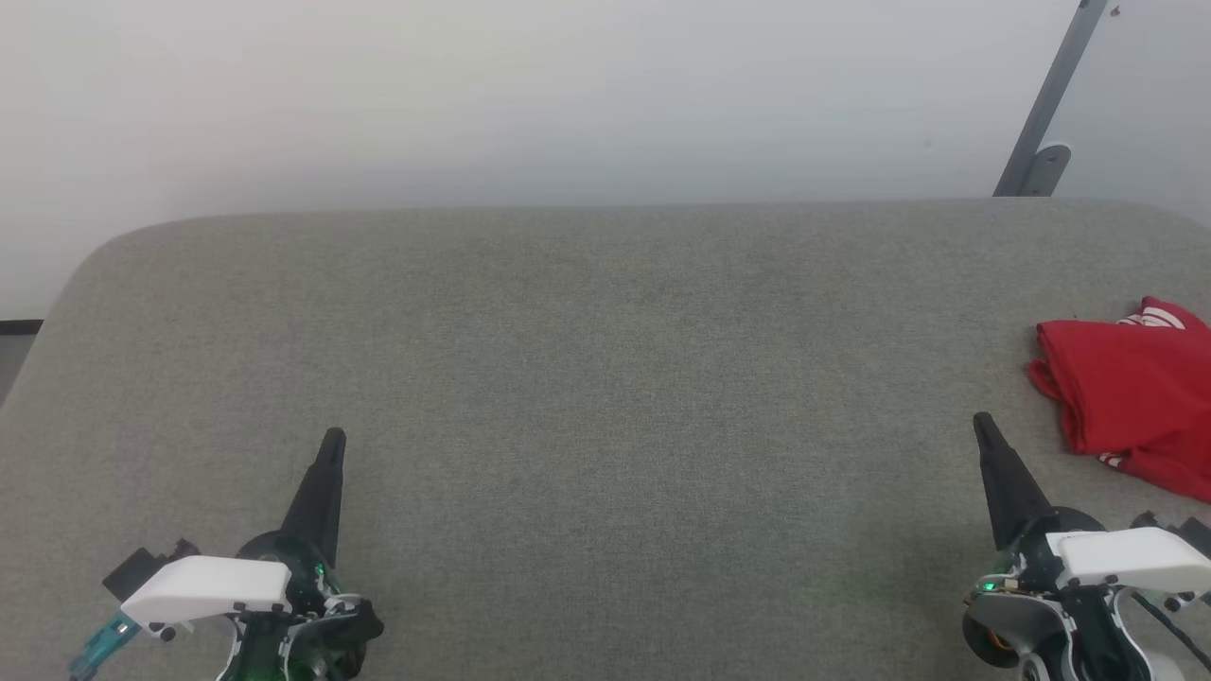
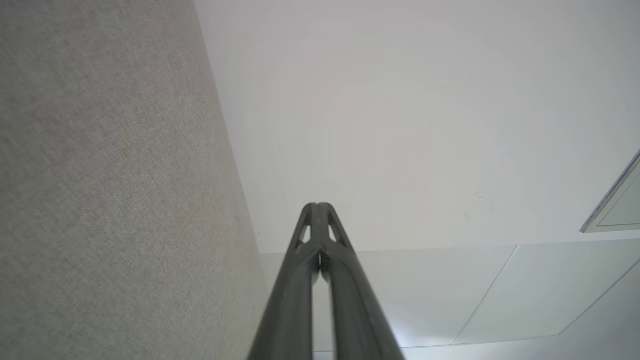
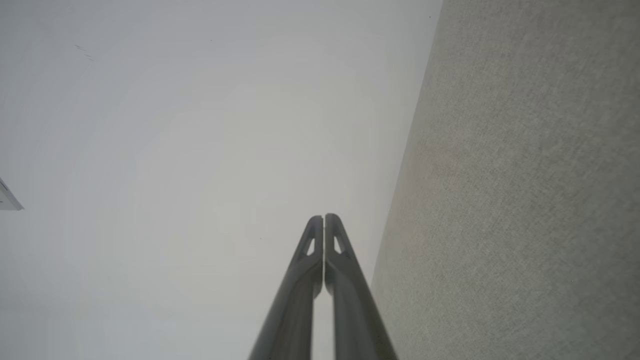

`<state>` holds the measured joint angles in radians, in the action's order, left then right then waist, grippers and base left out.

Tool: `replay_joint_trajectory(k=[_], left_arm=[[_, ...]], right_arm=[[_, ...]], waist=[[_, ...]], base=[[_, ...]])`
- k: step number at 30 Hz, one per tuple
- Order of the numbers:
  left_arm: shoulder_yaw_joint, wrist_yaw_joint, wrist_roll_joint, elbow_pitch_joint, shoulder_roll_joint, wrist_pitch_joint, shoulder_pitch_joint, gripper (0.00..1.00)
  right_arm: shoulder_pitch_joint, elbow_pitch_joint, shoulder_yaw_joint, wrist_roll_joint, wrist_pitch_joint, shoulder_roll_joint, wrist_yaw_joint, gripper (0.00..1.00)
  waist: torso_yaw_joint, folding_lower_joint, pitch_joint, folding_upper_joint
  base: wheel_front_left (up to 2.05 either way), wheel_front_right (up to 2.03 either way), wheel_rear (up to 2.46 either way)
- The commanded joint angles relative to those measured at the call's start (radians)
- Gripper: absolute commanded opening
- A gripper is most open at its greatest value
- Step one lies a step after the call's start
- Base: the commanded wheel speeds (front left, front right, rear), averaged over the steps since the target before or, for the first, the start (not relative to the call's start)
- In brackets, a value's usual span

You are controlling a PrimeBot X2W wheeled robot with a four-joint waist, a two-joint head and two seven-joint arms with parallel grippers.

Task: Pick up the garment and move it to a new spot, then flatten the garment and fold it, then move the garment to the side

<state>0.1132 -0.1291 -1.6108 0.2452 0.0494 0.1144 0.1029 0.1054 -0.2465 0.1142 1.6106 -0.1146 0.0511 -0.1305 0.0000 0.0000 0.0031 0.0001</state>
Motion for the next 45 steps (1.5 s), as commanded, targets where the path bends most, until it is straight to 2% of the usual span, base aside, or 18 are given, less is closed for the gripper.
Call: replay_joint_trajectory(k=[1,45], left_arm=[[0.003,-0.003,-0.003,0.000,-0.001,0.004,0.012,0.00],[0.002,-0.003,-0.004,0.000,-0.001,0.003,0.012,0.00]], right_arm=[[0.006,0.004,0.001,0.004,-0.003,-0.003,0.000,0.00],[0.006,0.004,0.000,0.004,-0.002,-0.003,0.000,0.00]], waist=[[0.000,0.0000,0.000,-0.0001],[0.000,0.0000,0.000,-0.0001]], base=[[0.00,0.00,0.00],[0.00,0.00,0.00]])
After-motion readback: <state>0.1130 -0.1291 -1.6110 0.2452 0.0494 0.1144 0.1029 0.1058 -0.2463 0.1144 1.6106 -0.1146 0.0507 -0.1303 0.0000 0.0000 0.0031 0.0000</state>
